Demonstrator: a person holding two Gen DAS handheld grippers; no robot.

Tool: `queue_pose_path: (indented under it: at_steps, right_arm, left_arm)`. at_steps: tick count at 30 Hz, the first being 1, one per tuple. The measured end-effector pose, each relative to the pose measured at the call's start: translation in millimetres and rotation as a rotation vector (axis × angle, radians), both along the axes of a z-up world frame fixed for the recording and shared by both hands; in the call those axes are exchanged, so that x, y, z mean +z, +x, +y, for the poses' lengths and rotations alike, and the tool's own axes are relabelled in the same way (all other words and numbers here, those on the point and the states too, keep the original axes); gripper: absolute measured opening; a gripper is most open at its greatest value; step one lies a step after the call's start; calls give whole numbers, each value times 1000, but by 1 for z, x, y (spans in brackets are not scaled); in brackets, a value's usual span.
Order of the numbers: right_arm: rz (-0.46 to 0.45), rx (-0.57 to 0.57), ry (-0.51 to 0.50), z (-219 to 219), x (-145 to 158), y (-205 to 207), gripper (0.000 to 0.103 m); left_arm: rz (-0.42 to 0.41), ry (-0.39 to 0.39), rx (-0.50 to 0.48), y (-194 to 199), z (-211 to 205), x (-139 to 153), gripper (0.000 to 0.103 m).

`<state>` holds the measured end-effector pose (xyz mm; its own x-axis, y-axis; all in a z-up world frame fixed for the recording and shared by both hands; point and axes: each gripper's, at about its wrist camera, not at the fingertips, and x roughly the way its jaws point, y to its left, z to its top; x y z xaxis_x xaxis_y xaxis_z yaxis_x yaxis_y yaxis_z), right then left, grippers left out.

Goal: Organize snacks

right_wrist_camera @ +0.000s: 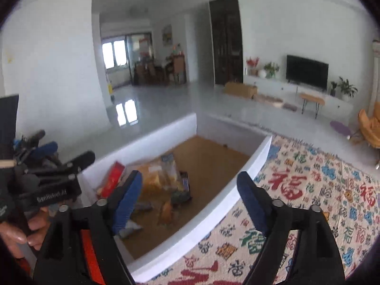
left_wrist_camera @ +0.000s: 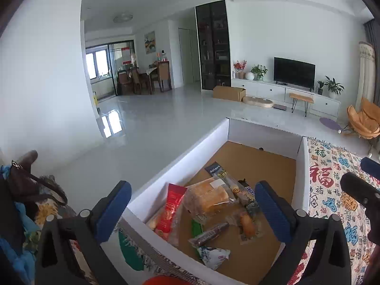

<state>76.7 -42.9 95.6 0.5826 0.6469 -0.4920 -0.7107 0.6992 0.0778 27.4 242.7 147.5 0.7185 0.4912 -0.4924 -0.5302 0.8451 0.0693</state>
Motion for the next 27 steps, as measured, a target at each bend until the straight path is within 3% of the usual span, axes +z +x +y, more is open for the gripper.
queue_pose_path:
  at_steps: [4,8,10,13,15,19,27]
  right_arm:
    - [98,56,-61,15,-6,5,86]
    - [105,19,-68,20,-7,3,86]
    - [63,-11,-38,15,-2,-1,86]
    - [-66,-87,93,-7,10,-17,86]
    - [-73,-97,134,-13,12,-19,86]
    - [-7,-97,-11,6,3,-7,86]
    - [77,-113,-92,17,-10,-5,86]
  left_arm:
    - [18,1,22,0,2,2,103]
    - [89,17,26,4,5,-4,103]
    - [110,27,31,3,6,-6,103]
    - [103,35,19,-1,7,-6,103]
    - [100,43,20,-2,6,-6,103]
    - [94,33,21,-3,5,-5,103]
    - [117,-39,40,-2,17,-11,103]
